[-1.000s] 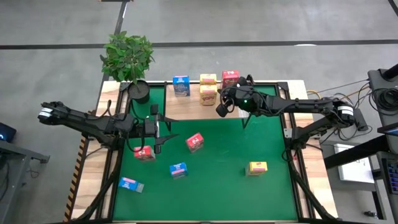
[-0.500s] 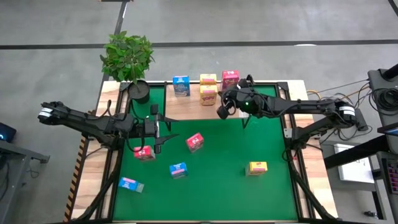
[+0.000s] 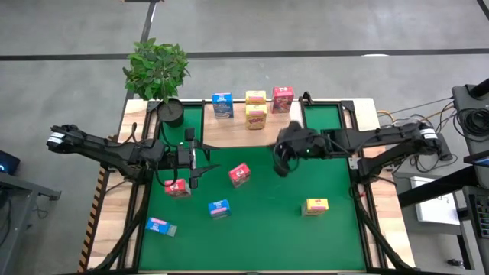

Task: Stack cereal on shelf
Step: Put the right red cereal box on the shelf aligned with the other red cereal box

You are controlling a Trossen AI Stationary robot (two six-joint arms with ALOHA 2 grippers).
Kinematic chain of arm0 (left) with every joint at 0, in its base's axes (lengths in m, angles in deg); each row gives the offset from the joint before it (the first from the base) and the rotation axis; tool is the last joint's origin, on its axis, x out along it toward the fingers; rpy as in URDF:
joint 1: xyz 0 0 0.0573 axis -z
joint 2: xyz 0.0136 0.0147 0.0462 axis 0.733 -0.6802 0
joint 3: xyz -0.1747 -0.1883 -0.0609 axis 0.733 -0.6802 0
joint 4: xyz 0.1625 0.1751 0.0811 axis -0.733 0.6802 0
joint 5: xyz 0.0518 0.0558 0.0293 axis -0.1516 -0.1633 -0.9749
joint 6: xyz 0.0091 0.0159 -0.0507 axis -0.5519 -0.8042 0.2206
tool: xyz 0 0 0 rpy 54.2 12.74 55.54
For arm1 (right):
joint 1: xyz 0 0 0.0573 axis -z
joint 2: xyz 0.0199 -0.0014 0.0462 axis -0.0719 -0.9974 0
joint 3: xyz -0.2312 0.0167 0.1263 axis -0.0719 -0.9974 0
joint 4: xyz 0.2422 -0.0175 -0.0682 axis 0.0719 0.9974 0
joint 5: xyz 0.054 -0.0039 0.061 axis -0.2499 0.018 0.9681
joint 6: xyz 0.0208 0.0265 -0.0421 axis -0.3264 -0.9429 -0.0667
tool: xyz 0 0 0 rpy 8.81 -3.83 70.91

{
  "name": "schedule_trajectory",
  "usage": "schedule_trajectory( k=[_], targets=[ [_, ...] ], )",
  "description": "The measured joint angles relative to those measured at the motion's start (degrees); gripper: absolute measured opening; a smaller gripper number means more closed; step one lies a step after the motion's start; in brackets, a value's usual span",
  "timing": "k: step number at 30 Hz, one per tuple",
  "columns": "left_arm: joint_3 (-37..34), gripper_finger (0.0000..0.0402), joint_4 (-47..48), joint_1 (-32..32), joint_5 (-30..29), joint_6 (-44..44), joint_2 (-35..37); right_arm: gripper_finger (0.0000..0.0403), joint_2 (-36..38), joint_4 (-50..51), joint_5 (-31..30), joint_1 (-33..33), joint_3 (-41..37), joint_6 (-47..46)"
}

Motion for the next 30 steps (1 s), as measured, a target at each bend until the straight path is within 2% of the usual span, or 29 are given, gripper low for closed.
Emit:
schedule_trajectory(
  k=[4,7,12,16,19,26,30],
  targets=[
    [0.0,0.0215,0.0,0.0,0.0,0.0,0.0,0.0009,-0.8,2.9,9.6,-3.0,0.8,-2.7],
    [0.0,0.0215,0.0,0.0,0.0,0.0,0.0,0.0009,-1.9,2.3,12.5,-5.1,0.2,-0.9],
    [0.0,0.0215,-0.1,0.0,0.0,0.0,0.0,0.0009,-5.8,0.9,11.4,-6.4,-1.0,5.0],
    [0.0,0.0215,-0.1,0.0,0.0,0.0,-0.1,0.0009,-11.4,-5.4,6.4,-6.4,-1.0,11.5],
    [0.0,0.0215,-0.1,0.0,0.0,0.0,-0.1,0.0009,-15.8,-10.5,6.3,-6.4,-0.4,18.5],
    [0.0,0.0215,0.1,0.0,0.0,0.0,-0.1,0.0012,-23.5,-12.9,6.4,-5.0,6.8,24.3],
    [0.0,0.0215,0.1,0.0,0.0,0.0,-0.1,0.0034,-26.3,-12.0,6.8,-4.0,10.8,25.7]
  ],
)
